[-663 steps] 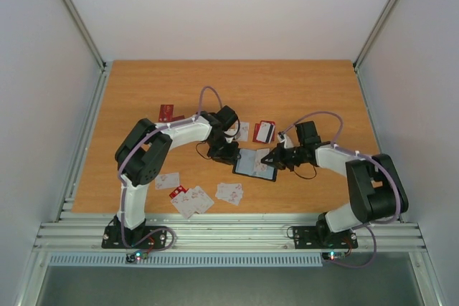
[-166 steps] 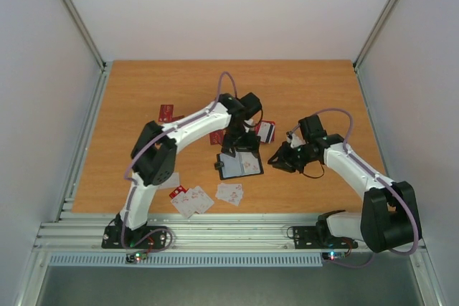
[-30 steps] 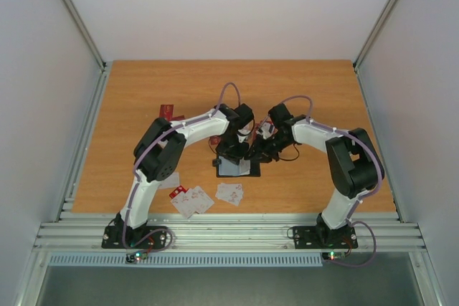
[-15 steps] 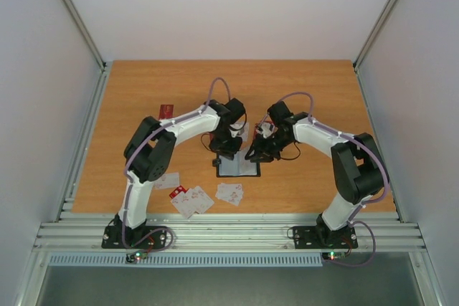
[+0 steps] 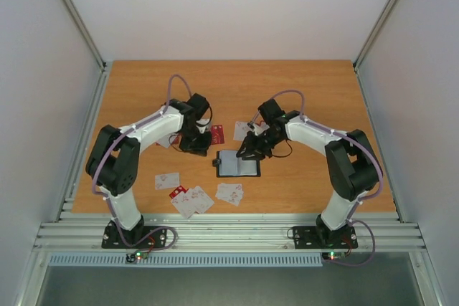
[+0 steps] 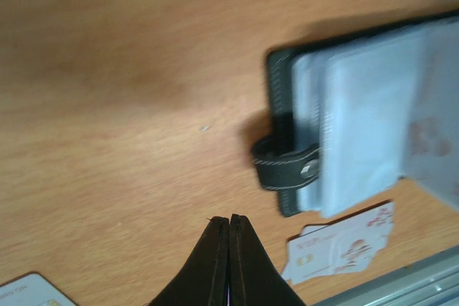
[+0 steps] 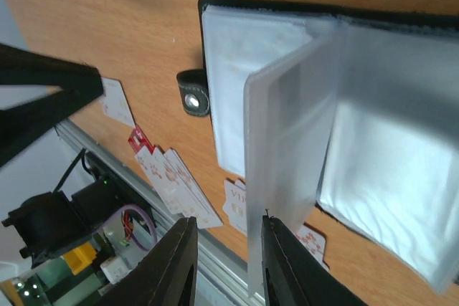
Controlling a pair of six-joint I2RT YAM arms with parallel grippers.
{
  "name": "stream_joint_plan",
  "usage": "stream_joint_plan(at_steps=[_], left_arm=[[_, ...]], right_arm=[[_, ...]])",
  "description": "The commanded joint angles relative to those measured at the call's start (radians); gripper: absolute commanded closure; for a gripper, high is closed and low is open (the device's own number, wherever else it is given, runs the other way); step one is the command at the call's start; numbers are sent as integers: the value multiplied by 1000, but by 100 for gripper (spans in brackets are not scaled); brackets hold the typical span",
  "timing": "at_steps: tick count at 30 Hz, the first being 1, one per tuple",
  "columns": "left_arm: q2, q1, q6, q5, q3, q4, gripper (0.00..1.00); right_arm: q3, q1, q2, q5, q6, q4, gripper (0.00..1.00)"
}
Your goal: Put the credit cards into the card holder
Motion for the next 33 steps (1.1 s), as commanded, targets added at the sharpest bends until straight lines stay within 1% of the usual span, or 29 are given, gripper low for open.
stream_joint_plan(at_steps=[1,5,11,14,16,19,21,23,25,27,30,33], left_arm=[[-39,7,19,22,-87,65,97],[-82,13,11,13,-123,75,96],[-153,42,3,10,-186,90,93],[-182,51,-1,34,-224,121,89],[-181,51,4,76,-237,149,87],[-159,51,32,124,-235,181,81],[-153,50,51,151,-223,197,75],[-143,41,74,146,-207,199,69],[-122,31,103,144,-191,199,60],[-86,22,130,132,-170,194,56],[-34,5,148,129,-126,180,56],[-4,-10,150,143,-91,182,63]], right_arm=[[63,35,67,-4,41,40,73],[110,72,142,-1,70,69,73],[175,113,226,46,78,33,74],[193,115,240,74,76,7,75],[202,115,226,95,62,-22,75],[199,114,167,120,45,-56,75],[187,113,127,133,44,-70,74],[167,113,98,140,50,-73,74],[145,114,84,142,66,-60,74],[125,113,86,139,92,-27,74],[114,113,110,127,130,20,74],[101,113,139,103,164,84,76]])
